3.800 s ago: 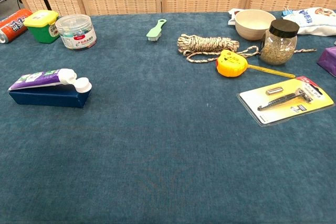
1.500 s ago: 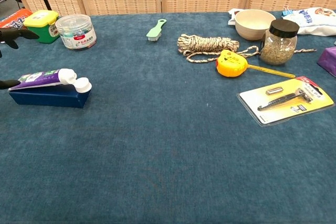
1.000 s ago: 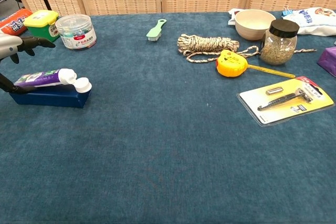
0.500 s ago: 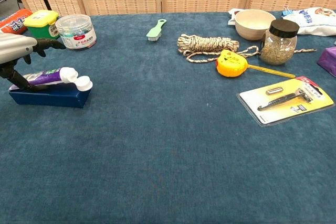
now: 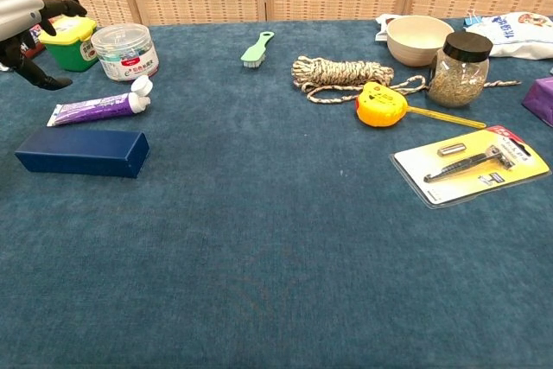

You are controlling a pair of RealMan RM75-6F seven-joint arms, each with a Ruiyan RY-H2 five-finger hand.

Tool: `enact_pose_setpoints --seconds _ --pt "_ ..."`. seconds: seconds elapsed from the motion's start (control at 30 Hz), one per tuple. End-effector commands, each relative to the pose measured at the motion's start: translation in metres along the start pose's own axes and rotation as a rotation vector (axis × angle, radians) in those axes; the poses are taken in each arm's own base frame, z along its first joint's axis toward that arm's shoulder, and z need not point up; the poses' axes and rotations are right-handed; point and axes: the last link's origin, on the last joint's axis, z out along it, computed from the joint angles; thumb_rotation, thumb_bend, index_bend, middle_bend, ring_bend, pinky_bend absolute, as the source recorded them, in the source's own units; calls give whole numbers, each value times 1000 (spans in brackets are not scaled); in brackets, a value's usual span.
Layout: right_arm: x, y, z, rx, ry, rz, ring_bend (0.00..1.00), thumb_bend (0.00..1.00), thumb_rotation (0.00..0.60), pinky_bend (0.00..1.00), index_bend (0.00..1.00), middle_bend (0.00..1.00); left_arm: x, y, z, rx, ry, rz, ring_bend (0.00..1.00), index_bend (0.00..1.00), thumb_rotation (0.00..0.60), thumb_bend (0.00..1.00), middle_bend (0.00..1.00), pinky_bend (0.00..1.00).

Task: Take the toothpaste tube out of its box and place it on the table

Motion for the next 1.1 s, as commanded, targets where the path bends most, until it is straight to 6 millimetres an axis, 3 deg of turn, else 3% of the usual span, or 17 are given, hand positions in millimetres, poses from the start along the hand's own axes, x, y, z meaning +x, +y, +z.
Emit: enact_pose_setpoints --seconds 0.03,0.27,0.53,0.73,1.1 --pt "0 0 0 0 -1 1 30 369 600 134 34 0 0 -4 -1 9 -39 -25 199 77 573 268 87 289" --pt "-2 -1 0 5 -6 3 30 368 600 134 34 0 -5 -9 -10 -5 -107 -18 199 83 574 268 87 289" --pt "0 -1 -1 7 0 5 30 368 600 134 34 0 -5 -6 -1 -9 -130 -37 247 302 600 268 170 289" --pt "0 -2 -2 8 -3 3 30 368 600 134 34 0 -7 -3 14 -17 -165 -15 290 314 600 268 223 289" --pt "1 -3 -1 8 -2 1 30 368 600 134 33 0 -12 9 38 -42 -225 -5 291 314 600 268 224 289"
